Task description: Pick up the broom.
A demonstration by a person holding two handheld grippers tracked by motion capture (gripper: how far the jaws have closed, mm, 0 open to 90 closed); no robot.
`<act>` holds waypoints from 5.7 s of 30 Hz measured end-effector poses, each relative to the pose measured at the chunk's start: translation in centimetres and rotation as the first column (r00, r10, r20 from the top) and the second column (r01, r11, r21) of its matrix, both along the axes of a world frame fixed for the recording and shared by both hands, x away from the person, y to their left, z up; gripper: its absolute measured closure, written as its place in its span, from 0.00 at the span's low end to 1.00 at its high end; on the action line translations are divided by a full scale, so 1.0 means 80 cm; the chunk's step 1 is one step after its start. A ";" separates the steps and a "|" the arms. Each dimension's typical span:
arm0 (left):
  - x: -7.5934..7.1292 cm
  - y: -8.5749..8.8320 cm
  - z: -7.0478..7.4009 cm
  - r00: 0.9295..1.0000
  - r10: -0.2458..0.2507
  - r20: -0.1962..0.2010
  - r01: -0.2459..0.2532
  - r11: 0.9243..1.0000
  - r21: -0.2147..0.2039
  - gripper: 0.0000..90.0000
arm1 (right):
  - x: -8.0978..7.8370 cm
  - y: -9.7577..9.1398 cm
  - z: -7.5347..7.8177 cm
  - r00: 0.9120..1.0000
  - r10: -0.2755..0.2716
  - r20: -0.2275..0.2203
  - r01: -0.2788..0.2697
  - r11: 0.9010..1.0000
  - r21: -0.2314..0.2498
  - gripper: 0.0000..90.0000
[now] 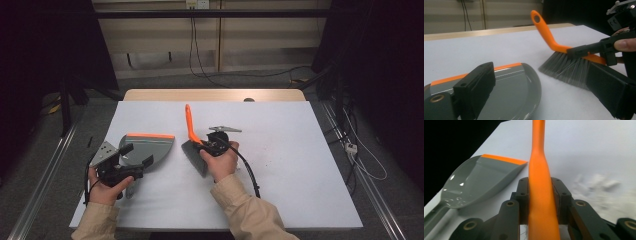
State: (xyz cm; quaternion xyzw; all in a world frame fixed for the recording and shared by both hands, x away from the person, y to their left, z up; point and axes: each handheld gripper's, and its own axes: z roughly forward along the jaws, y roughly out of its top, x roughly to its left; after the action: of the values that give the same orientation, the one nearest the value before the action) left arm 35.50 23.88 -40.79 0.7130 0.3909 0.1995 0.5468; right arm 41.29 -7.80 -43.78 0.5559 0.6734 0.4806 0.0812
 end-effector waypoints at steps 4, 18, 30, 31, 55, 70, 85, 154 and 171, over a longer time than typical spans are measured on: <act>0.000 -0.002 0.000 1.000 -0.002 0.000 0.002 1.000 0.006 0.10 | -0.004 -0.028 0.003 0.999 -0.037 0.006 0.037 0.999 -0.029 0.79; 0.002 -0.003 -0.001 1.000 -0.004 -0.002 0.004 1.000 0.009 0.10 | -0.006 -0.002 0.016 0.999 0.010 0.053 -0.013 0.999 0.053 0.79; 0.000 -0.001 -0.001 1.000 0.004 0.001 -0.004 1.000 0.009 0.10 | 0.006 0.009 0.001 1.000 0.003 -0.001 -0.003 1.000 -0.010 0.79; 0.001 -0.001 -0.001 1.000 0.004 0.001 -0.004 1.000 0.009 0.10 | 0.005 0.003 0.003 1.000 -0.006 -0.004 0.006 1.000 -0.013 0.79; 0.001 -0.007 -0.003 1.000 -0.004 -0.007 0.004 1.000 0.013 0.09 | -0.003 -0.004 0.016 1.000 0.023 0.014 -0.023 1.000 0.014 0.79; 0.001 -0.004 -0.003 1.000 0.001 -0.005 -0.001 1.000 0.015 0.10 | 0.001 -0.042 0.016 0.999 -0.034 0.001 0.034 0.998 -0.052 0.80; 0.001 -0.004 -0.003 1.000 0.000 -0.005 0.000 1.000 0.015 0.10 | -0.019 -0.004 0.010 0.991 0.134 0.006 -0.134 0.991 -0.009 0.80; 0.002 -0.003 -0.006 1.000 0.003 -0.015 -0.003 1.000 0.015 0.10 | 0.045 -0.168 0.029 0.976 0.207 0.070 -0.185 0.953 -0.242 0.72; 0.001 -0.005 -0.006 1.000 0.002 -0.015 -0.001 1.000 0.023 0.10 | 0.036 -0.176 0.040 0.967 0.243 -0.078 -0.254 0.873 -0.417 0.80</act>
State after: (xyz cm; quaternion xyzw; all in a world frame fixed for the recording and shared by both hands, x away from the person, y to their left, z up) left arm 35.62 23.45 -41.26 0.7204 0.3932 0.1990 0.5355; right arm 44.20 -21.88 -40.60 0.4394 0.8282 0.3228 0.1296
